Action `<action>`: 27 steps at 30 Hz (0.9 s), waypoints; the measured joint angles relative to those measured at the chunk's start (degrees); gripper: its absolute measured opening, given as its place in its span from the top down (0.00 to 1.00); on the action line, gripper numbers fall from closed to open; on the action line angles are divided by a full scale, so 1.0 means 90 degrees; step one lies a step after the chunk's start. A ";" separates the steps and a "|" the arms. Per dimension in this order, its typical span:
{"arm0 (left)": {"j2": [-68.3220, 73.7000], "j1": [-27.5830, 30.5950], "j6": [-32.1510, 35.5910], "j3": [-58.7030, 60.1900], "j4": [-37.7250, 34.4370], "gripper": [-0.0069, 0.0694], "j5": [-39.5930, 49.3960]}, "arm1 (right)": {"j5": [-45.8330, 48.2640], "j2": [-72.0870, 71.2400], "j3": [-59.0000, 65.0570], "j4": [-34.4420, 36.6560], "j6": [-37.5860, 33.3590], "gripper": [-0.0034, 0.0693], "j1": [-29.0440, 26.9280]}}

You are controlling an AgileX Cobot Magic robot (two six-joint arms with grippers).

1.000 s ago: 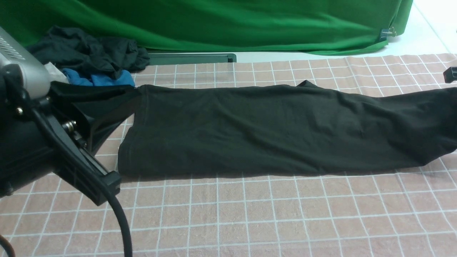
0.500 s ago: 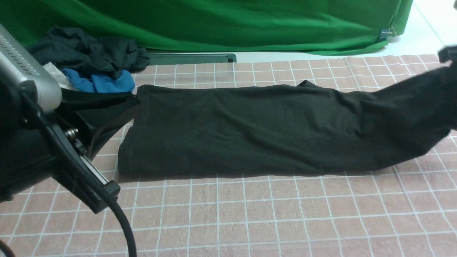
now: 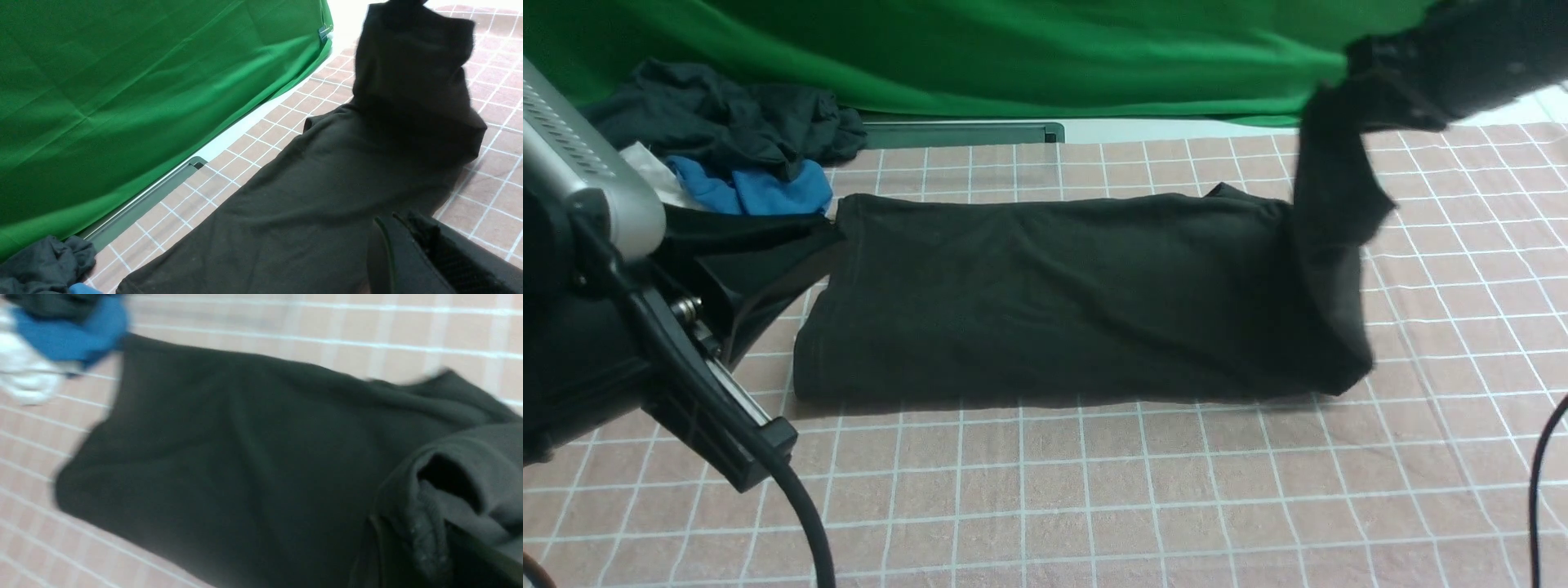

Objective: Fold a long-sleeved shirt over a pink coffee tablecloth.
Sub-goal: 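Fold the right end of the dark garment over onto its left end with the right gripper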

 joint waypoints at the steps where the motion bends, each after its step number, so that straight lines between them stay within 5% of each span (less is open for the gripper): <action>1: 0.0000 0.0000 0.0000 0.0000 0.0000 0.89 0.0000 | -0.0062 0.0000 0.0000 0.0106 -0.0032 0.82 0.0107; 13: -0.0006 0.0000 -0.0051 0.0000 0.0138 0.89 0.0064 | -0.0135 0.0617 -0.0942 0.0699 -0.0130 0.82 0.1383; 21: -0.0478 0.0000 -0.1613 0.0000 0.1496 0.89 0.0367 | -0.0030 0.1867 -0.2568 0.0858 0.0066 0.82 0.2466; 27: -0.0747 0.0000 -0.2012 0.0000 0.1924 0.89 0.0835 | 0.0204 0.2651 -0.3564 0.0899 0.0286 0.82 0.2793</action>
